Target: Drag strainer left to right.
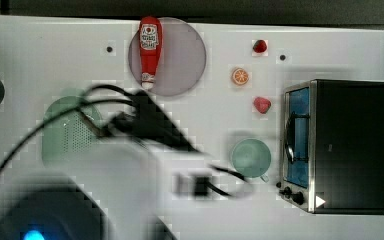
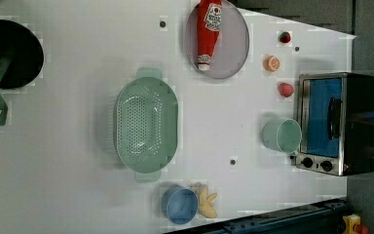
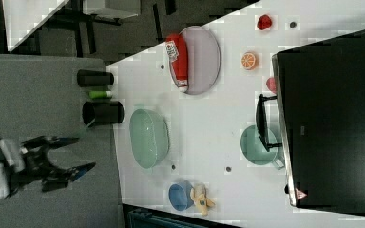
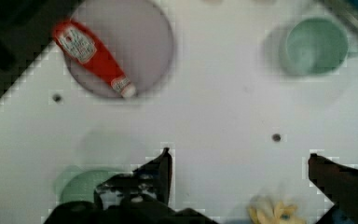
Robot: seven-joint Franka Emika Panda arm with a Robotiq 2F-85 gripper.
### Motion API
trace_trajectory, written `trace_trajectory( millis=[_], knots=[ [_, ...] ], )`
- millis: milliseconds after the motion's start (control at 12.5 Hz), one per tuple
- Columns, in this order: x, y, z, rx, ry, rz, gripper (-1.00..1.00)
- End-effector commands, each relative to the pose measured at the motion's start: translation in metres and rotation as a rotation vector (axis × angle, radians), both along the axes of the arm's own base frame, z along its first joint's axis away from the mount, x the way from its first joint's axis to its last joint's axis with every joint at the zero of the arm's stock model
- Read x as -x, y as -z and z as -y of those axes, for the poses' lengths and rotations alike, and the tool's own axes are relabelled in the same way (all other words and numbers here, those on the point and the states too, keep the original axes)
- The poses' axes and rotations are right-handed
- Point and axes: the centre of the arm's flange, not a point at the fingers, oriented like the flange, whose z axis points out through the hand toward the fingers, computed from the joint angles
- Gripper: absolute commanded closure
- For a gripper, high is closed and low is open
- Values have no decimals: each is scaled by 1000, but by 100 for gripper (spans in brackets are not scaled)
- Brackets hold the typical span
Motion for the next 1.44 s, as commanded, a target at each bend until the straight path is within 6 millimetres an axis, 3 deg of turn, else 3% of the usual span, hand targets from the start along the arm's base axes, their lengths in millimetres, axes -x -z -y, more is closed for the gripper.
trace_trajectory(
  millis=[80,240,400,640,1040,1280,1440],
  knots=[
    [-1,87,-89,38,190,-100,-100],
    [-1,137,-143,32,295,-113,-100],
    [-3,187,-184,-5,410,-128,-100],
    [-9,260,-218,-63,568,-173,-100],
    [-25,375,-224,-160,629,-232,-100],
    [-33,422,-216,-211,667,-225,-100],
    [-32,442,-207,-190,669,-226,-100]
  ],
)
